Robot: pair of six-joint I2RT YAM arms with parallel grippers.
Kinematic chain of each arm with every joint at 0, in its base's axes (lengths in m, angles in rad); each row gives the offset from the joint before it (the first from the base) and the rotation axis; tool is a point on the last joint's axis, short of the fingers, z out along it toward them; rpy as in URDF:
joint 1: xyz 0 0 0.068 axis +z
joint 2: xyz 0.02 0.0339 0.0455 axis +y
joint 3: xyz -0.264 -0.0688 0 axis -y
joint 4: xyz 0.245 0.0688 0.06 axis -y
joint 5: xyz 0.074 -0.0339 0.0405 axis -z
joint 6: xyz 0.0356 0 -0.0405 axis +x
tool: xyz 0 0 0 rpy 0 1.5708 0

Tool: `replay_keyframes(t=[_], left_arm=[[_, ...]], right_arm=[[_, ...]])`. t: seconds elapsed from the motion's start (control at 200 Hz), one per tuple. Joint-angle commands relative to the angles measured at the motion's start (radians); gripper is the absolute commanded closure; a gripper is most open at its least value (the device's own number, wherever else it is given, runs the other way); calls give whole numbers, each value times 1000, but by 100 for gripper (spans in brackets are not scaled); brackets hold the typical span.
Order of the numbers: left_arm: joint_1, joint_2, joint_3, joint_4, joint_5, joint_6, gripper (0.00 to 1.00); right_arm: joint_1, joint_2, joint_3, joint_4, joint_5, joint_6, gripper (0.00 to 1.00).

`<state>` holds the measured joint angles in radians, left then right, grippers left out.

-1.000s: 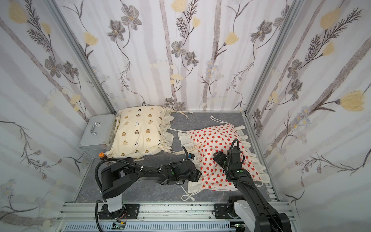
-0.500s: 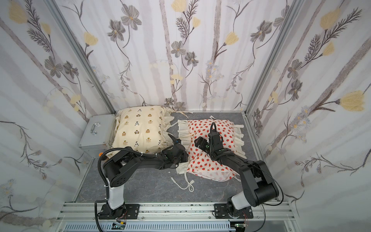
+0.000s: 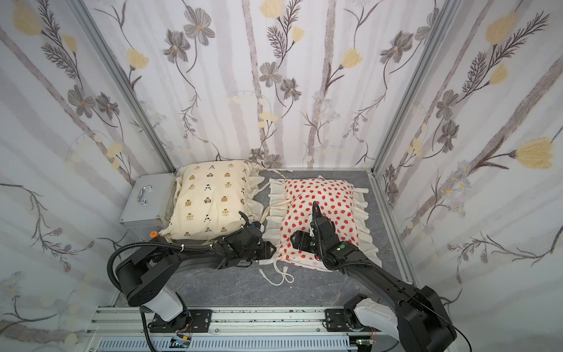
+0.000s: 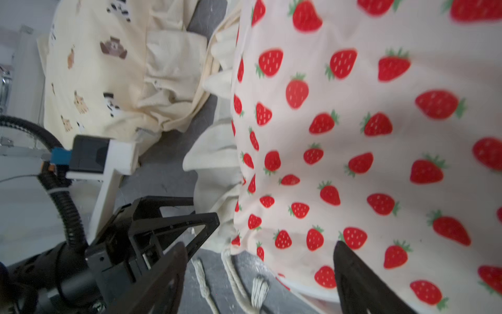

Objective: Zip up pillowcases
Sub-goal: Pick up the pillowcase from the center of the board.

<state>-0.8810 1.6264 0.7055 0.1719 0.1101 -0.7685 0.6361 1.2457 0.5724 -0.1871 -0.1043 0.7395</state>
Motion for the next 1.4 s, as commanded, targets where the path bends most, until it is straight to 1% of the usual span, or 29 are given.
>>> replay_keyframes(t=[0.0,0.035,0.055,0.085,0.165,0.25,0.33,0.44,0.515,0.565,0.63,0.724,0.884,1.034,1.044,1.059,1.214,1.319,1.394], left_arm=[[-33,-24,24,-89,-9,3,40],[-43,-20,32,-93,-11,5,39],[-45,-14,36,-88,-2,0,38],[-46,0,45,-80,14,-4,38],[-50,27,61,-67,9,-19,39],[-53,44,61,-40,7,-40,40],[-59,75,75,-25,21,-60,40],[-75,97,89,-13,4,-72,43],[-76,116,97,-19,4,-71,45],[-76,124,101,-25,3,-72,49],[-76,128,96,-22,8,-74,52],[-76,123,89,-31,7,-71,58],[-76,133,76,-1,36,-80,65],[-75,137,63,22,43,-91,72],[-75,138,61,24,43,-91,73],[-73,137,61,26,44,-92,73],[-67,144,48,54,65,-99,82],[-58,141,36,73,80,-110,84],[-55,141,32,89,91,-113,86]], right_arm=[[103,-29,-29,-33,51,70,30],[131,-29,-41,-9,52,76,34],[167,-26,-50,8,48,79,35],[183,-18,-63,29,42,86,39],[193,9,-100,101,-4,87,48],[195,35,-124,160,-20,79,59],[194,62,-133,191,-20,66,64],[194,94,-130,225,-41,47,67],[188,97,-138,232,-14,43,70],[170,100,-145,232,-8,39,70],[148,96,-158,242,-15,30,70],[147,101,-166,275,-33,13,70],[147,130,-169,307,-49,-11,70],[148,137,-170,319,-37,-30,71],[124,140,-170,319,-37,-34,71],[116,142,-169,319,-38,-38,71],[111,149,-175,326,-38,-62,72],[109,142,-192,334,-45,-70,72],[111,137,-211,371,-81,-72,73]])
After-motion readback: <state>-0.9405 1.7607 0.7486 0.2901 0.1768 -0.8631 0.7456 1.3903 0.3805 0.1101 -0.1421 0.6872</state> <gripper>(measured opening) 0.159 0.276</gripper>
